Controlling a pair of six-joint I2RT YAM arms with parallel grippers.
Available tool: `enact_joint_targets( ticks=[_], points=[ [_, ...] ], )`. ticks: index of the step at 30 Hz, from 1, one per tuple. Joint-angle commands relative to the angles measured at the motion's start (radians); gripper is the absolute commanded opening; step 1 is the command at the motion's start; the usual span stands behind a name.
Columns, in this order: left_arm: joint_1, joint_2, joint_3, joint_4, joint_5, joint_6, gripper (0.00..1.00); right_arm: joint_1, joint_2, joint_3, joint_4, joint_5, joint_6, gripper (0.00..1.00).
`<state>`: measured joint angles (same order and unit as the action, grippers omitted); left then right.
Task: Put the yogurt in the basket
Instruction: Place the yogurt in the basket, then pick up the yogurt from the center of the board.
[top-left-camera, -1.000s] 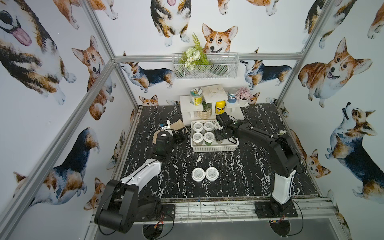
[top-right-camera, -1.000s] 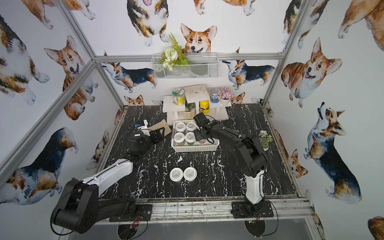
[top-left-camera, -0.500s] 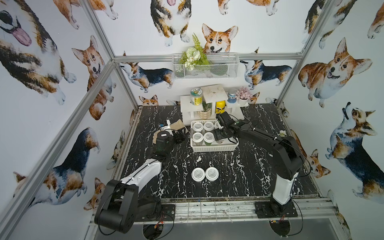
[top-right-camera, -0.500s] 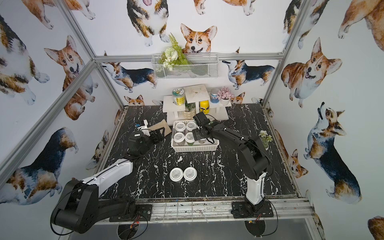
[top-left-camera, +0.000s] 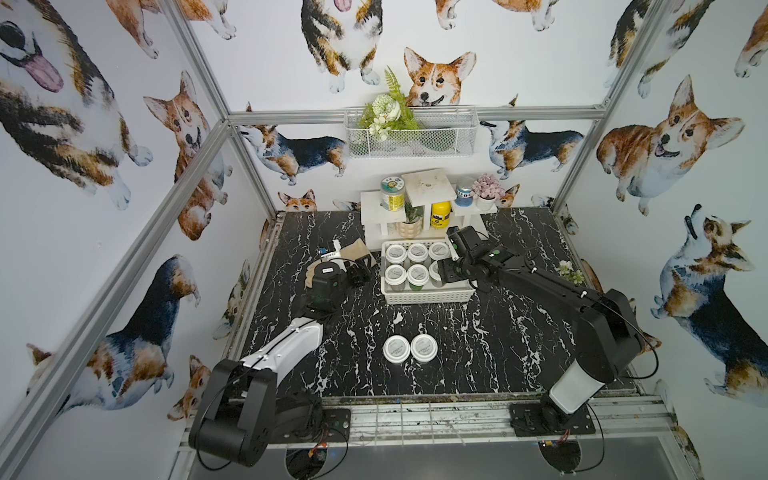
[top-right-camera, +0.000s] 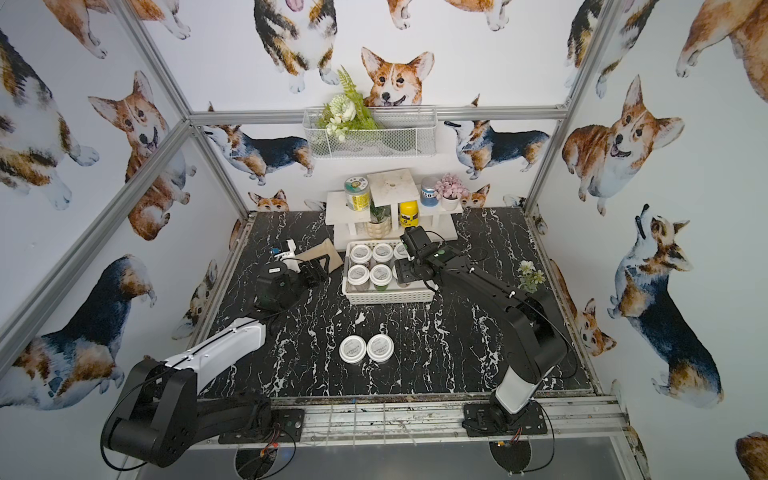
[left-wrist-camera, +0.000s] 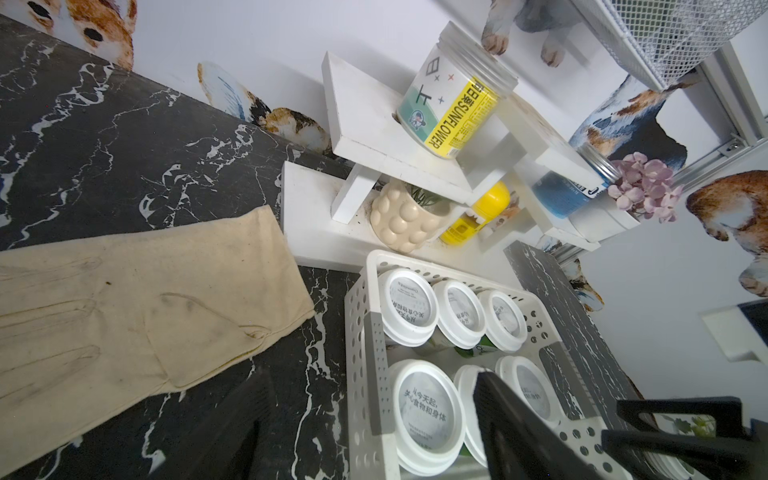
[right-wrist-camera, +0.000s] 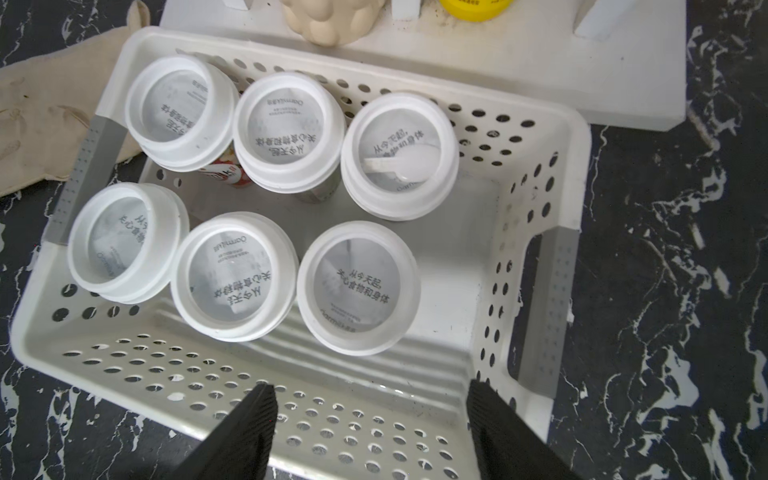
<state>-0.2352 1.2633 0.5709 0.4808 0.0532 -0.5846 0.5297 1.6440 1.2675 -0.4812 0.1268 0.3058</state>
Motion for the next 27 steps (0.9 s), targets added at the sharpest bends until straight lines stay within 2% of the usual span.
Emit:
enact_joint_targets(
  ticks=[1,6,9,14,19,27],
  points=[
    [0.001,0.0,0.007,0.018,0.002,0.005,0.81,-0.015,-0.025,-0.038,0.083,-0.055,0.036,0.74],
    [0.001,0.001,0.007,0.019,0.0,0.004,0.82,-0.016,-0.054,-0.053,0.087,-0.11,0.059,0.73],
    [0.001,0.005,0.011,0.014,0.005,0.006,0.82,-0.004,-0.096,-0.105,0.092,-0.099,0.073,0.73],
    [0.001,0.001,0.013,0.012,0.009,0.009,0.82,0.074,-0.232,-0.255,0.168,-0.032,0.096,0.78],
    [0.001,-0.009,0.008,0.01,0.005,0.011,0.81,0.158,-0.336,-0.342,0.163,0.003,0.116,0.82],
    [-0.003,0.009,0.02,-0.002,-0.001,0.009,0.81,0.218,-0.446,-0.444,0.143,-0.043,0.162,0.85]
  ],
)
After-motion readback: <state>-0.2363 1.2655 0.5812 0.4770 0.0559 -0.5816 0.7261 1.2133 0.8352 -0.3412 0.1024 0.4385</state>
